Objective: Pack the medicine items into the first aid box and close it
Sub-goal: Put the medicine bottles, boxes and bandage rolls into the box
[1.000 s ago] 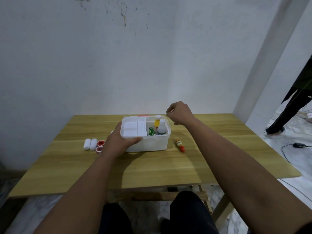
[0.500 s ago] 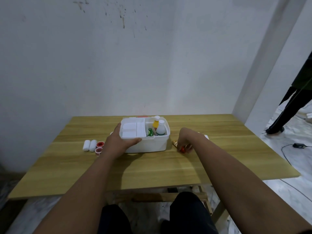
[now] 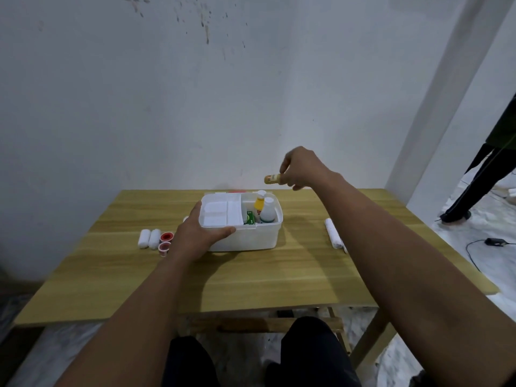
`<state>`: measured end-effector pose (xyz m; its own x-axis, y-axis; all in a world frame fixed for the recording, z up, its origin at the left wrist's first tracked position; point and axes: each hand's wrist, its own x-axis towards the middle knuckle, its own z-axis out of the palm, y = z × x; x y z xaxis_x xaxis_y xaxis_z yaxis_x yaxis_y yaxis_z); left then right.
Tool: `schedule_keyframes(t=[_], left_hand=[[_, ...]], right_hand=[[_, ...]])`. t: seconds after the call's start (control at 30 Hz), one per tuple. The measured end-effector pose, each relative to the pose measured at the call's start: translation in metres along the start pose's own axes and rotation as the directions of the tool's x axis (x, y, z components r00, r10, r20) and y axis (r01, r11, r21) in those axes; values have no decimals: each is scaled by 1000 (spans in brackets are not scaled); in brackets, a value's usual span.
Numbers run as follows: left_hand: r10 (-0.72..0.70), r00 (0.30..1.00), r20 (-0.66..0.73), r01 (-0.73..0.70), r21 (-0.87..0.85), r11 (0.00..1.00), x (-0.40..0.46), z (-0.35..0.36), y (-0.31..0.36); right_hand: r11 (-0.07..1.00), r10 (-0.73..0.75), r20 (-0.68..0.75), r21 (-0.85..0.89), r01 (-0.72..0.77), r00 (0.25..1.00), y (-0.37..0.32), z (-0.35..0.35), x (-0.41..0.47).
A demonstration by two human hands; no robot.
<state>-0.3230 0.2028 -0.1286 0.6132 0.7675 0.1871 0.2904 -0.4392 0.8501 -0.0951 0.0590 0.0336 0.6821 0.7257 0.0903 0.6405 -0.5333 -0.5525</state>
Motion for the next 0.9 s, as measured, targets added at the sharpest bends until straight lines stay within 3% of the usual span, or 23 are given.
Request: schedule_keyframes(t=[0.2,0.43,0.57,0.77,0.9], left_hand=[[-5,1000,7,5,4,1000,1,0,-2],[-9,1000,6,9,5,1000,1,1,-2],[-12,1000,6,12,17,1000,2,0,-3],[-10,1000,-3,10,28,1000,2,0,-4],[-26,1000,1,26,34,999,3,0,-6]], right_hand=[[987,-62,177,-134,86,982,-34,27,0],[886,-68,221,-435,161,973,-36,76,-11],[838,-77,255,-507,201,964,-32,100,-12],[837,-59,297,-506,209,953,-32,110,-10],[946,-35,278,-300,121,960,-34,82,-2]])
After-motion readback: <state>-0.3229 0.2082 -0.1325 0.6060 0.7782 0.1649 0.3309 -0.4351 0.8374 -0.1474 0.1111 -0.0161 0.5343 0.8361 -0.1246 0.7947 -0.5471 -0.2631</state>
